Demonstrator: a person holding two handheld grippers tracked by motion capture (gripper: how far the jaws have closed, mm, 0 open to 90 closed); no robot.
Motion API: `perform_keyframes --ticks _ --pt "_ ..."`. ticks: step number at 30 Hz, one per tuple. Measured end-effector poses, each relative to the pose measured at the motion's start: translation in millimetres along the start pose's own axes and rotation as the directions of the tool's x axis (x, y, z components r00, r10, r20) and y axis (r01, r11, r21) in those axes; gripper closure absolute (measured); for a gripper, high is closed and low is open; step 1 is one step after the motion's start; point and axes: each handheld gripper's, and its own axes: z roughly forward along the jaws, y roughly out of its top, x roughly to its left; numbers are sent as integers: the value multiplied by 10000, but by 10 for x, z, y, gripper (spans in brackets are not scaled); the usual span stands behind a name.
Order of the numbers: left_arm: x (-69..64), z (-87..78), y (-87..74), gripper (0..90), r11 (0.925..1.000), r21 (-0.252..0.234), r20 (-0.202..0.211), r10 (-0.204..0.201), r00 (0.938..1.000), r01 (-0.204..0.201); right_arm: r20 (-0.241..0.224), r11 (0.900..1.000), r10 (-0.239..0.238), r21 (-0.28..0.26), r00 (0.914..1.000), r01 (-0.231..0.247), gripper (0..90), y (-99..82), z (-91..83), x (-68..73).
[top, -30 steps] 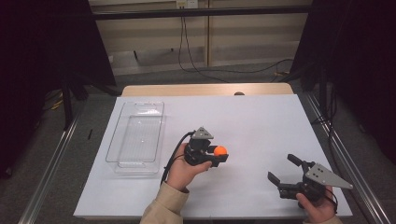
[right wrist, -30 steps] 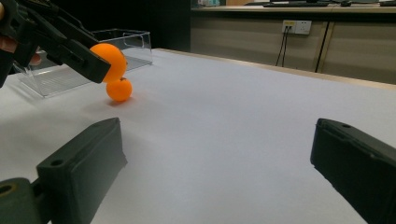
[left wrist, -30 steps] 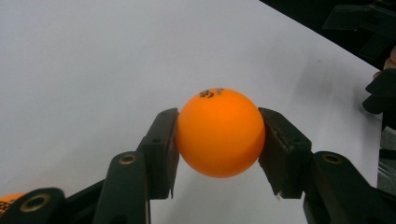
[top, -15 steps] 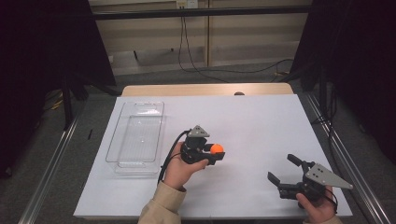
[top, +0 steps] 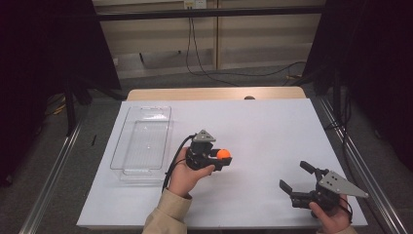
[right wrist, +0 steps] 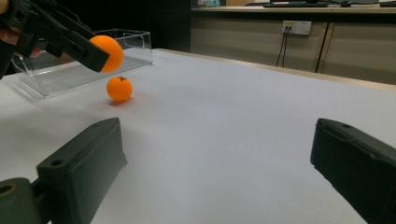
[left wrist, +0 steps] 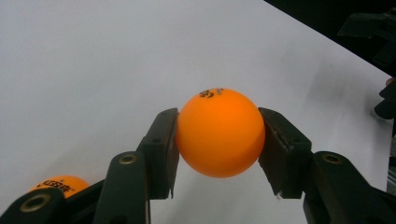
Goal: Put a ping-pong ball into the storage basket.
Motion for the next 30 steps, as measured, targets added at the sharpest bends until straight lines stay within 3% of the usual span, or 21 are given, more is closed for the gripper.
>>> perform_keyframes --ticks 30 --pt "98 -128 5 509 9998 -116 -211 -141 9997 139 7 10000 -32 13 10000 32 27 -1 -2 -3"
